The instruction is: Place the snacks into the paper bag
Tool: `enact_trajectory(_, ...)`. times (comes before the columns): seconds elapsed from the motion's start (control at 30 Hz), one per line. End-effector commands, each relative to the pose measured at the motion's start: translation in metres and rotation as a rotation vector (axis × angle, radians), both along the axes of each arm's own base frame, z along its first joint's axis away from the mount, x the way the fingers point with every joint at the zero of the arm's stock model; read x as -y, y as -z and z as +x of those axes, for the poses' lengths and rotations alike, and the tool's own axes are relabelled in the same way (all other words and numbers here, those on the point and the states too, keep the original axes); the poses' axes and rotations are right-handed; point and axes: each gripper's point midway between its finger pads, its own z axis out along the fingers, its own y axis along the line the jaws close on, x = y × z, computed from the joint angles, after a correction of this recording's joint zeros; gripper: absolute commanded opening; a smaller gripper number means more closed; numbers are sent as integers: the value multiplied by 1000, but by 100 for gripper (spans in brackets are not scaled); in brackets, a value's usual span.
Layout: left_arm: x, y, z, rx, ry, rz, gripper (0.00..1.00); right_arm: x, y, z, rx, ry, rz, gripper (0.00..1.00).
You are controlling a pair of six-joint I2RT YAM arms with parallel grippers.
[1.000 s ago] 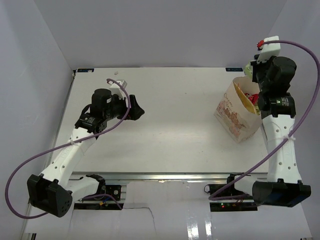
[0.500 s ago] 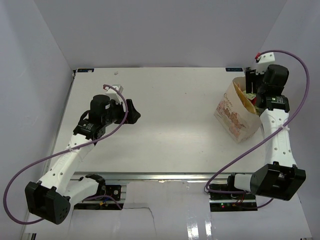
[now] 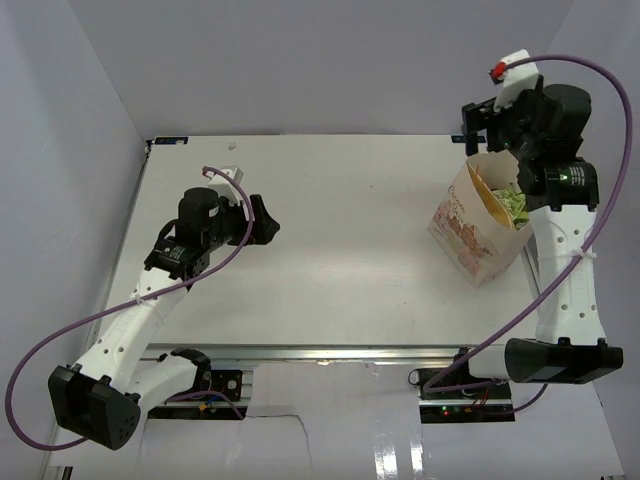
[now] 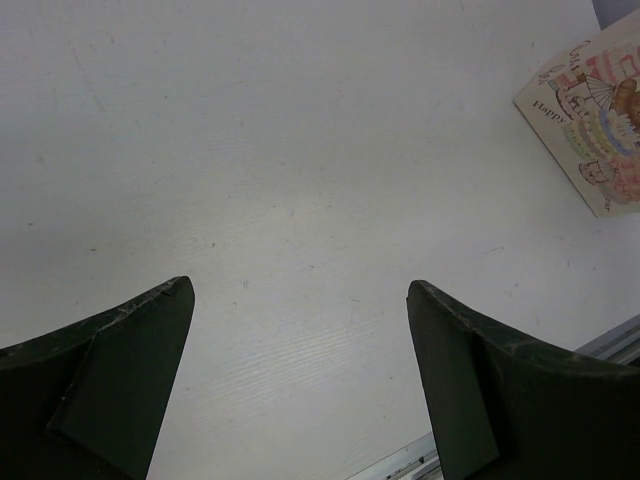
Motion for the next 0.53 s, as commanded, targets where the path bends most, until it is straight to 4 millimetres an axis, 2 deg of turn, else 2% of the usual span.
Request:
enact_trajectory(0.0, -3, -40, 5, 91, -32, -36, 98, -66, -7, -14, -51, -150, 35, 90)
enact_trajectory(0.03, -3, -46, 5, 102, -35, -41, 98, -84, -7, -18, -55, -196, 38, 90)
enact_trajectory(0.23, -6, -65, -1, 125, -54, -76, 98, -143, 2, -38, -127, -387, 151, 90)
enact_trajectory(0.33, -9, -71, -7, 142, -63, -95, 98, -152, -2, -44, -113, -433, 175, 90)
enact_trajectory(0.5, -13, -74, -16, 155, -80, -113, 98, -155, -3, -53, -49, -474, 173, 90)
